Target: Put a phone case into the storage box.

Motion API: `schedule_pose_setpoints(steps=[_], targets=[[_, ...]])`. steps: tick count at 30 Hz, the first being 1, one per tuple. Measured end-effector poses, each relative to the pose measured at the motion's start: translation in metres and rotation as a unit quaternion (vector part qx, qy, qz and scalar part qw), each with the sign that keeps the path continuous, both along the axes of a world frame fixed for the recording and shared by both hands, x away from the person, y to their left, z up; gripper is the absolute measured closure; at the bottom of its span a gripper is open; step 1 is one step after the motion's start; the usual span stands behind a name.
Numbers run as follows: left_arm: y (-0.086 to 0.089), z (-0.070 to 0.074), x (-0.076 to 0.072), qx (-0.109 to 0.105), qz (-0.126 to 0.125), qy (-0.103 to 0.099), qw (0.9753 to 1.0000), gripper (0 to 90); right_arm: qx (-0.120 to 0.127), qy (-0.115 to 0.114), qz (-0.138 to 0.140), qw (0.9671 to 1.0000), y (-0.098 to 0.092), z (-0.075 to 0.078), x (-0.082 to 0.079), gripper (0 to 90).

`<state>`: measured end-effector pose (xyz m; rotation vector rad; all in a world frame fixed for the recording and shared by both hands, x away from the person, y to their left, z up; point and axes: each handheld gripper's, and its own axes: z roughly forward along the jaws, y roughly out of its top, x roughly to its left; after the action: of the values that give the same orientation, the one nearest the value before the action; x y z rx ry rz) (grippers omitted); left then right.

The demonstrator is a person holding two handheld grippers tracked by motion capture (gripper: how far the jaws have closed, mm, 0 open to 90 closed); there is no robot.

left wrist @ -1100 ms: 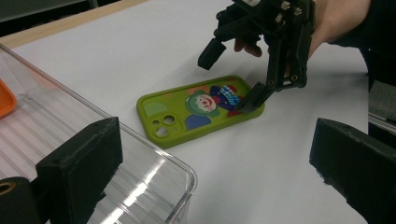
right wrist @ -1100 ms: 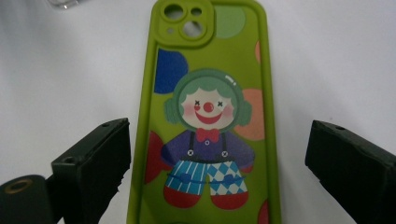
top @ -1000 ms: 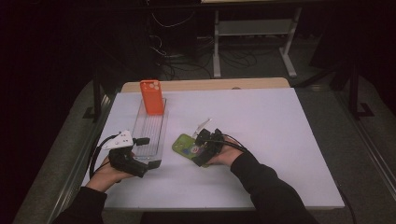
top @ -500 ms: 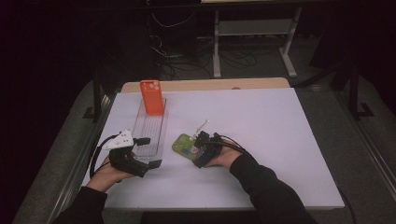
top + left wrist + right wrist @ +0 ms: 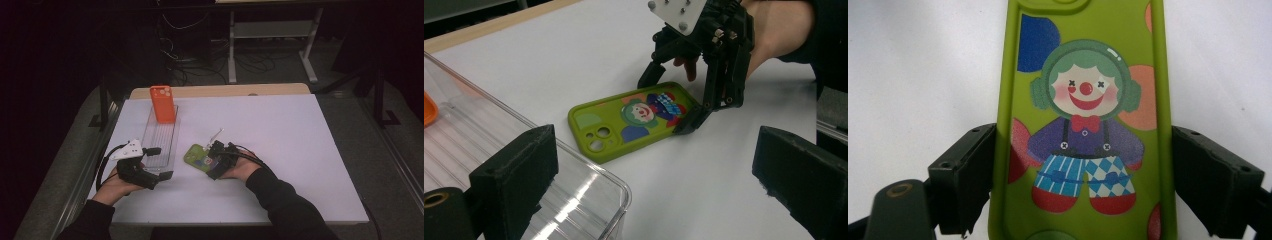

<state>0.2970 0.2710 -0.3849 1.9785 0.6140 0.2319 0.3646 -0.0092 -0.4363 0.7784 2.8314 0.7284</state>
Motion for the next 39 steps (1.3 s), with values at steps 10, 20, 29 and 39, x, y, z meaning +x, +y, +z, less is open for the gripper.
schedule_pose_setpoints(steps=[10, 20, 29, 39], targets=[[-0.009, 0.002, 0.008, 0.014, -0.023, 0.011, 0.9996, 6.1, 0.009, -0.011, 0.012, 0.9998, -0.015, 0.004, 0.004, 15.1], [-0.047, 0.01, 0.023, 0.027, -0.058, 0.009, 0.9979, 6.3, 0.016, -0.003, 0.072, 0.9973, -0.058, 0.018, 0.001, 15.2], [-0.099, 0.012, 0.038, 0.075, -0.132, -0.003, 0.9884, 8.5, 0.012, -0.002, 0.133, 0.9911, -0.077, 0.04, -0.007, 15.1], [-0.138, 0.008, 0.043, 0.116, -0.203, -0.001, 0.9723, 6.0, 0.005, 0.002, 0.171, 0.9852, -0.084, 0.045, -0.014, 15.1]])
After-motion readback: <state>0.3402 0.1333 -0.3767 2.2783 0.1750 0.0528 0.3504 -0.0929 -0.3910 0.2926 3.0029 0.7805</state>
